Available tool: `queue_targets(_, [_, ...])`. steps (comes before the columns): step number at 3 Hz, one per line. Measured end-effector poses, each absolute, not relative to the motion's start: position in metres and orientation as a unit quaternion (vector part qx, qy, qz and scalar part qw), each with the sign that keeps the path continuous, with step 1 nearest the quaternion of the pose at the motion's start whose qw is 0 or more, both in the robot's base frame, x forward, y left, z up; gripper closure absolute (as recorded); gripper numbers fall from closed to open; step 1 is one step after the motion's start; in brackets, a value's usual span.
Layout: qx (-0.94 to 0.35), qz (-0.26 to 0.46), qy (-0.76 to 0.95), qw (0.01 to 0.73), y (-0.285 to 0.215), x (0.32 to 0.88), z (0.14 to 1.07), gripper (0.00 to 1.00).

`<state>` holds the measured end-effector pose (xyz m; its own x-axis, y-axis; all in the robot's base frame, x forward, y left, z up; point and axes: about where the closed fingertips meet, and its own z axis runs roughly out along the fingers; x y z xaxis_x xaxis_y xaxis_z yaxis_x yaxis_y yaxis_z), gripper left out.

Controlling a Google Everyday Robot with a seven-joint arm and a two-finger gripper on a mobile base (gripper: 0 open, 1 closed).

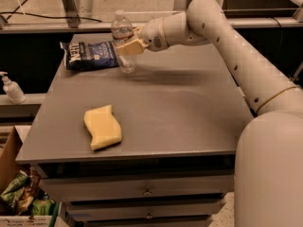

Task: Move water bottle near blue chip bag

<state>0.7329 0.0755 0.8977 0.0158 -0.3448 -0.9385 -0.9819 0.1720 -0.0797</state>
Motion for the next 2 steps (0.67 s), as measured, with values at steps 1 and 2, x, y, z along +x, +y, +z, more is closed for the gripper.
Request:
queue_targets(1, [-0.543, 0.342, 0.616, 0.457, 0.0720, 0.7344, 0.8902, 1.00])
queue_targets(2, [-0.543, 0.338, 0.622, 0.452, 0.0682, 0.7359, 0.8883, 1.00])
